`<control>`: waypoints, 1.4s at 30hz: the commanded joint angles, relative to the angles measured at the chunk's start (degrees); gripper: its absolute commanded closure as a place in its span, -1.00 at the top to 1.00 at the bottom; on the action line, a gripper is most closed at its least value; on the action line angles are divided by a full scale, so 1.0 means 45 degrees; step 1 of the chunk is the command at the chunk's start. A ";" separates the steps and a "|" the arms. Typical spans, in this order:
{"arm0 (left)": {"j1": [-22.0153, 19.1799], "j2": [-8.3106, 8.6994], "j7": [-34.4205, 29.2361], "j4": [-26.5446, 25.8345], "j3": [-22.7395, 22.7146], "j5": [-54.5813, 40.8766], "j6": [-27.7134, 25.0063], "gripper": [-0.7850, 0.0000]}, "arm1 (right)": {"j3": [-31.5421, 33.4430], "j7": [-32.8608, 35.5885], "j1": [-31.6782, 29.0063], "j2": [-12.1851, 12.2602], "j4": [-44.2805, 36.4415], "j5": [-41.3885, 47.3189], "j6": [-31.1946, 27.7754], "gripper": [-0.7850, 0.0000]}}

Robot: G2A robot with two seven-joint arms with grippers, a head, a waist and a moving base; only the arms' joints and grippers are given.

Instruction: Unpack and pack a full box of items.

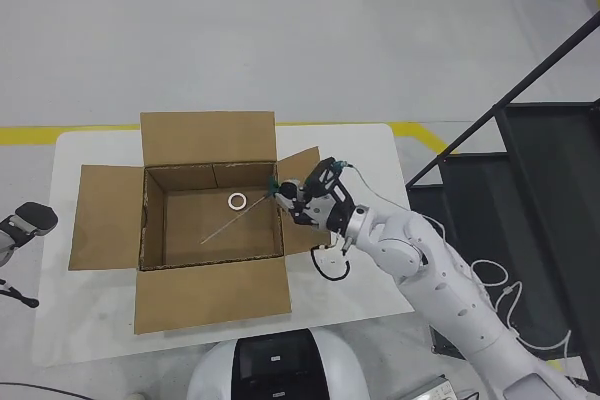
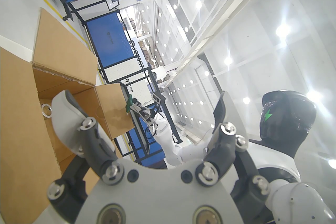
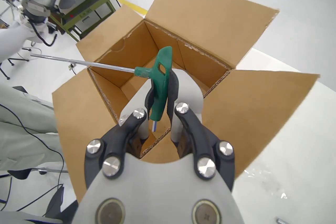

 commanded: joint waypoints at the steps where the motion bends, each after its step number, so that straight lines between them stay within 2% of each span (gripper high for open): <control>1: 0.0000 0.0000 0.0000 0.0000 0.0000 0.0000 0.0000 1.00 | -0.0455 0.0054 0.0431 -0.0121 0.0330 -0.0196 0.0350 -1.00; 7: 0.0000 0.0000 0.0000 0.0000 0.0000 0.0000 0.0000 1.00 | -0.1478 0.0024 0.1296 -0.0453 0.1155 -0.0538 0.0804 -1.00; 8: 0.0000 0.0000 0.0000 0.0000 0.0000 0.0000 0.0000 1.00 | -0.1608 -0.0029 0.1403 -0.0505 0.1282 -0.0583 0.0892 -0.87; 9: 0.0000 0.0000 0.0000 0.0000 0.0000 0.0000 0.0000 1.00 | -0.1740 -0.0060 0.1501 -0.0559 0.1407 -0.0587 0.0970 -0.40; 10: 0.0000 0.0000 0.0000 0.0000 0.0000 0.0000 0.0000 1.00 | -0.1881 -0.0052 0.1614 -0.0612 0.1515 -0.0620 0.1014 1.00; 19: 0.0000 0.0000 0.0000 0.0000 0.0000 0.0000 0.0000 1.00 | -0.2801 -0.0016 0.2400 -0.1024 0.2299 -0.0357 0.0670 1.00; 24: 0.0000 0.0000 0.0000 0.0000 0.0000 0.0000 0.0000 1.00 | -0.2455 -0.0491 0.2274 -0.1009 0.2208 0.0087 -0.0165 1.00; 29: 0.0000 0.0000 0.0000 0.0000 0.0000 0.0000 0.0000 1.00 | -0.0748 -0.1332 0.1210 -0.0591 0.1496 0.0267 -0.1479 1.00; 36: 0.0000 0.0000 0.0000 0.0000 0.0000 0.0000 0.0000 1.00 | 0.2289 -0.2680 -0.1247 0.0011 0.0060 0.0822 -0.2802 1.00; 38: 0.0000 0.0000 0.0000 0.0000 0.0000 0.0000 0.0000 1.00 | 0.3030 -0.3055 -0.1898 0.0114 -0.0016 0.0978 -0.2803 1.00; 42: 0.0000 0.0000 0.0000 0.0000 0.0000 0.0000 0.0000 1.00 | 0.4104 -0.3367 -0.2815 0.0240 0.0174 0.0554 -0.1959 1.00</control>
